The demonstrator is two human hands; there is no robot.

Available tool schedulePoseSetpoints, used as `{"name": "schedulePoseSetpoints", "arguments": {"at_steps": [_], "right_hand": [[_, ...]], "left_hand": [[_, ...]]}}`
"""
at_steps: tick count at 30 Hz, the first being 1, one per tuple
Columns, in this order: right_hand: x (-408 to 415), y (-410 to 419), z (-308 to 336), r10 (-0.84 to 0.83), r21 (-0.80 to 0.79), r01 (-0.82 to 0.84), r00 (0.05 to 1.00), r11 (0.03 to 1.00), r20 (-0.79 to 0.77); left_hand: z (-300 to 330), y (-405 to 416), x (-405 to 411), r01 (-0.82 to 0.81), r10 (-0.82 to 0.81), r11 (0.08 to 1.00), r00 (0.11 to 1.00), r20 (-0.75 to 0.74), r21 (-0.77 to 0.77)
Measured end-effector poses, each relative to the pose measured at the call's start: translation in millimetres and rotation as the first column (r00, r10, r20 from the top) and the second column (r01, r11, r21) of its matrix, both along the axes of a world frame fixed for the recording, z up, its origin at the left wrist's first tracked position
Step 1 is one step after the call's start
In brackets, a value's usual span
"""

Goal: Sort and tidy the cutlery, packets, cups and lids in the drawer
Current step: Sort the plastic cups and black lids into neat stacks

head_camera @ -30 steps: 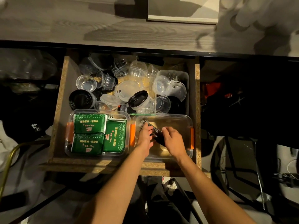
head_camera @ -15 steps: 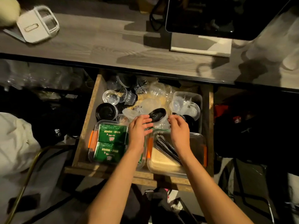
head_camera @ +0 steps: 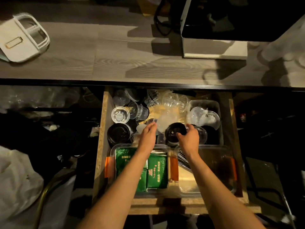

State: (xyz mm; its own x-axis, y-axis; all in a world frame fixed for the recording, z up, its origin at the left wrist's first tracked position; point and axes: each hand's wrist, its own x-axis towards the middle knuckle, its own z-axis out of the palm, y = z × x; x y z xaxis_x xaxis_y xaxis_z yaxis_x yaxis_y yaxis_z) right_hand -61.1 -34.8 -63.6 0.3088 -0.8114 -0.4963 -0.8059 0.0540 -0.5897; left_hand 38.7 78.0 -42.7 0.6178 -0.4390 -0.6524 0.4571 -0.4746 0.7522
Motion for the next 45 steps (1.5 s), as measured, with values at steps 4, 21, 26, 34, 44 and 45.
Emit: {"name": "schedulePoseSetpoints", "arguments": {"at_steps": [4,21,26,34,44,45], "right_hand": [[-4.3,-2.3,8.5,-0.110,0.050,0.105,0.987,0.993,0.119],[8.8,34.6,80.0,-0.156,0.100,0.122,0.833,0.987,0.530],[-4.0,17.2,94.5,-0.073,0.001,0.083,0.871,0.997,0.485],[-34.6,-5.9,120.2,-0.015,-0.126,0.079,0.895,0.989,0.445],[-43.6,-48.6,153.5,-0.073,-0.113,0.148,0.866,0.983,0.495],[-45.0,-51.3,153.8,-0.095,-0.112,0.178,0.849,0.978,0.520]], "left_hand": [[-1.7,2.2,9.0,0.044,-0.044,0.999,0.998,-0.041,0.001],[55.8,-17.6,-14.6,-0.376,0.252,0.896,0.869,-0.425,-0.238],[76.2,-17.1,-22.0,-0.449,0.315,0.863,0.837,-0.448,-0.231],[115.3,-27.0,-46.9,-0.282,0.156,0.925,0.894,-0.420,-0.256],[146.5,-37.1,-64.0,-0.506,0.310,0.795,0.813,-0.493,-0.335],[146.6,-37.4,-64.2,-0.520,0.328,0.787,0.809,-0.488,-0.332]]}}
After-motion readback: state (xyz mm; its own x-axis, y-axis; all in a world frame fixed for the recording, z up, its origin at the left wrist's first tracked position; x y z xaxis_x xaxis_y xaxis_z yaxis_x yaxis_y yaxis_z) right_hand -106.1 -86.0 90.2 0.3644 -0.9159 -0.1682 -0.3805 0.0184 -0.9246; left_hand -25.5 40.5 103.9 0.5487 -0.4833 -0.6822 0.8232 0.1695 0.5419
